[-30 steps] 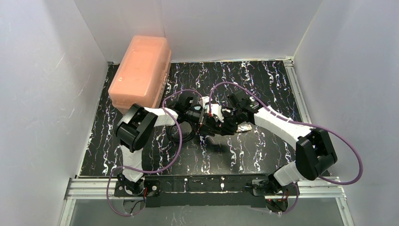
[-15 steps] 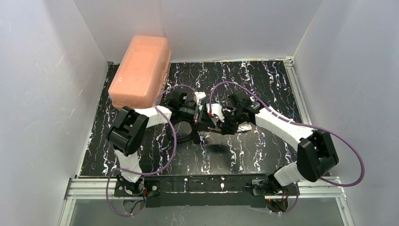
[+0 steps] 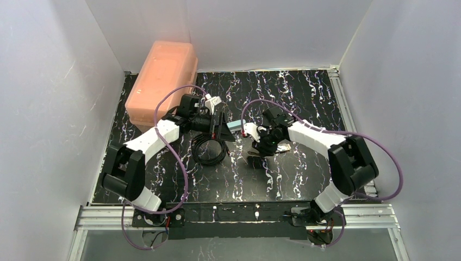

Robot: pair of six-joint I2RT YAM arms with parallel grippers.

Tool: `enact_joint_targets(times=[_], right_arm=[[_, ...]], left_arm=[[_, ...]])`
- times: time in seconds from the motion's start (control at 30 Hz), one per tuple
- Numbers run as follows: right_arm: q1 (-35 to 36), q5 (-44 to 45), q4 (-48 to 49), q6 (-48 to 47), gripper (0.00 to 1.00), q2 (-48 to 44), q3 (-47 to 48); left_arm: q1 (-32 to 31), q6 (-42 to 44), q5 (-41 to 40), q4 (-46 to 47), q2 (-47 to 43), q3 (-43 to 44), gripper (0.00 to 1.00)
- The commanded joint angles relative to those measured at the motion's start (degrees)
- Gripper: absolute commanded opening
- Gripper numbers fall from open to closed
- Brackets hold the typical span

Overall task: Load the staples into the stapler
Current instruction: Close the stapler at the center of the board, then place the stapler at the center of the board.

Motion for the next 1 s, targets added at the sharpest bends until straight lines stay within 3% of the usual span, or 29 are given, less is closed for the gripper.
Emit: enact_joint_targets(times=[0.0, 0.43, 0.73, 0.97], right_arm=[[-0.07, 0.72, 2.97, -1.86, 0.04, 3.97, 1.10], [0.53, 0.47, 5.85, -1.65, 0.12, 8.12, 0.51], [1.32, 2.71, 7.72, -2.07, 0.36, 7.74, -1.69], [1.42, 3.09, 7.93, -2.11, 0.49, 6.56, -2.04]], left_arm=[[-0.18, 5.61, -3.57, -6.82, -4.12, 3.00, 0.99], [1.95, 6.32, -6.57, -9.15, -7.18, 2.89, 0.99], [3.41, 7.17, -7.41, -10.24, -8.02, 4.07, 0.99], [3.88, 9.51, -9.93, -12.76, -8.53, 6.35, 0.99]])
